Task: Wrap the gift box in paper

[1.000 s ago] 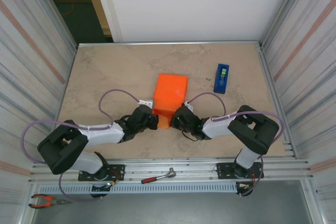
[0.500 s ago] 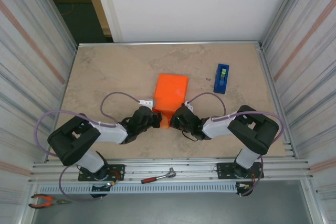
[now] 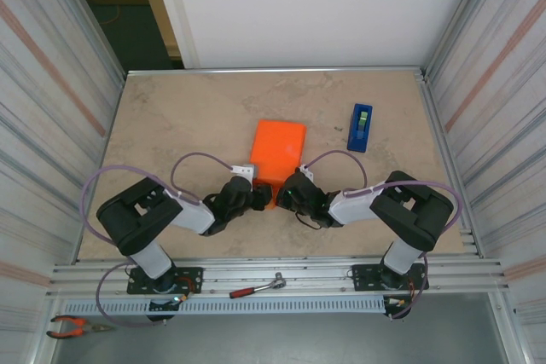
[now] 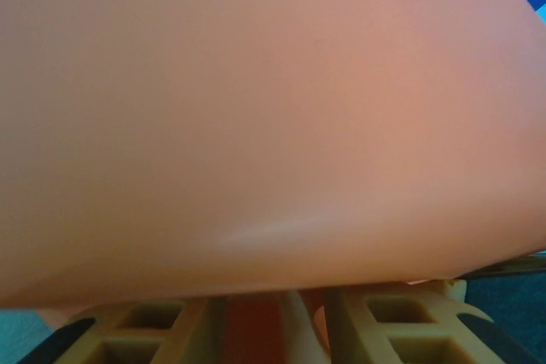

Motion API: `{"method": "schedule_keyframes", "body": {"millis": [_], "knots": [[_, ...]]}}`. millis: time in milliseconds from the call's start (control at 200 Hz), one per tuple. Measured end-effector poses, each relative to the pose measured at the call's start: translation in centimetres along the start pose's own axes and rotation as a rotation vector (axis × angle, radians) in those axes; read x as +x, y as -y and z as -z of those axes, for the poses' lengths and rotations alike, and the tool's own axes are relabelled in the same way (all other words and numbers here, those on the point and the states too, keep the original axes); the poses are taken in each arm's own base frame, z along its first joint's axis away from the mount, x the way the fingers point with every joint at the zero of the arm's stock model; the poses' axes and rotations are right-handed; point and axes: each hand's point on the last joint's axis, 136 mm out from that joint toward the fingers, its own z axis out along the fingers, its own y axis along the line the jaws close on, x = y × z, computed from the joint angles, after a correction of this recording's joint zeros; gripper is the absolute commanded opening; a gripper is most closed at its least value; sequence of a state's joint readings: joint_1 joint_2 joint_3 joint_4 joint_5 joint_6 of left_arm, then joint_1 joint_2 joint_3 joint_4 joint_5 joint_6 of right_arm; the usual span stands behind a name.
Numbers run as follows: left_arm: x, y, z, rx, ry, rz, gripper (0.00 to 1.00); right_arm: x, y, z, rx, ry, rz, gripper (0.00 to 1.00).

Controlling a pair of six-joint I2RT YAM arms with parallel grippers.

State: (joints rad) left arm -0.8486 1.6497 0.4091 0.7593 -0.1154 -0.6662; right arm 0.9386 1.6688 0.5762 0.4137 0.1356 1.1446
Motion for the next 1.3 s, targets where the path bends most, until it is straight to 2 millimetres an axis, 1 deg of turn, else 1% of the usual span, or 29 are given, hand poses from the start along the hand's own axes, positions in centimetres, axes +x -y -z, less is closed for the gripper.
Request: {"method": "schedule_keyframes", "body": {"millis": [145, 235, 311, 391, 396, 421, 471, 536, 561, 601, 636, 681, 752, 957, 1032, 1137, 1298], "knots": [[0.0, 0.3, 0.1, 0.006, -0.002, -0.014, 0.39, 0.0, 0.0, 0.0, 0.0, 0.0, 0.0, 0.0], [-0.2, 0.6, 1.0, 0.011, -0.004, -0.024, 0.45, 0.0, 0.0, 0.0, 0.001, 0.0, 0.0, 0.0], [-1.3, 1.3, 2.2, 0.024, 0.012, -0.044, 0.51, 0.0, 0.0, 0.0, 0.001, 0.0, 0.0, 0.0], [-2.8, 2.2, 4.0, 0.045, 0.041, -0.054, 0.51, 0.0, 0.0, 0.0, 0.002, 0.002, 0.002, 0.0], [-3.2, 2.4, 4.2, 0.051, 0.051, -0.054, 0.51, 0.0, 0.0, 0.0, 0.002, 0.002, 0.002, 0.0], [-3.7, 2.6, 4.8, 0.056, 0.062, -0.056, 0.49, 0.0, 0.0, 0.0, 0.003, 0.003, 0.002, 0.0], [-4.7, 2.8, 6.0, 0.061, 0.085, -0.053, 0.39, 0.0, 0.0, 0.0, 0.003, 0.003, 0.002, 0.0], [-5.7, 2.2, 7.3, 0.046, 0.1, -0.05, 0.16, 0.0, 0.0, 0.0, 0.002, 0.003, 0.003, 0.0], [-5.9, 1.8, 7.6, 0.035, 0.102, -0.046, 0.09, 0.0, 0.0, 0.0, 0.003, 0.004, 0.003, 0.0], [-6.1, 1.0, 8.0, 0.009, 0.099, -0.041, 0.03, 0.0, 0.0, 0.0, 0.003, 0.003, 0.003, 0.0], [-6.1, 0.2, 8.2, -0.013, 0.093, -0.037, 0.0, 0.0, 0.0, 0.0, 0.003, 0.004, 0.003, 0.0], [-5.8, -0.6, 8.2, -0.037, 0.075, -0.036, 0.0, 0.0, 0.0, 0.0, 0.003, 0.003, 0.003, 0.0], [-4.6, -1.6, 7.9, -0.064, 0.029, -0.035, 0.0, 0.0, 0.0, 0.0, 0.003, 0.004, 0.003, 0.0], [-0.6, -3.0, 5.9, -0.088, -0.131, -0.059, 0.0, 0.0, 0.0, 0.0, 0.003, 0.003, 0.003, 0.0], [0.4, -3.2, 5.2, -0.09, -0.177, -0.068, 0.0, 0.0, 0.0, 0.0, 0.003, 0.004, 0.003, 0.0], [0.7, -2.9, 4.3, -0.079, -0.202, -0.078, 0.0, 0.0, 0.0, 0.0, 0.003, 0.004, 0.003, 0.0], [-0.2, -1.9, 3.0, -0.052, -0.189, -0.09, 0.0, 0.0, 0.0, 0.0, 0.005, 0.003, 0.003, 0.0]]}}
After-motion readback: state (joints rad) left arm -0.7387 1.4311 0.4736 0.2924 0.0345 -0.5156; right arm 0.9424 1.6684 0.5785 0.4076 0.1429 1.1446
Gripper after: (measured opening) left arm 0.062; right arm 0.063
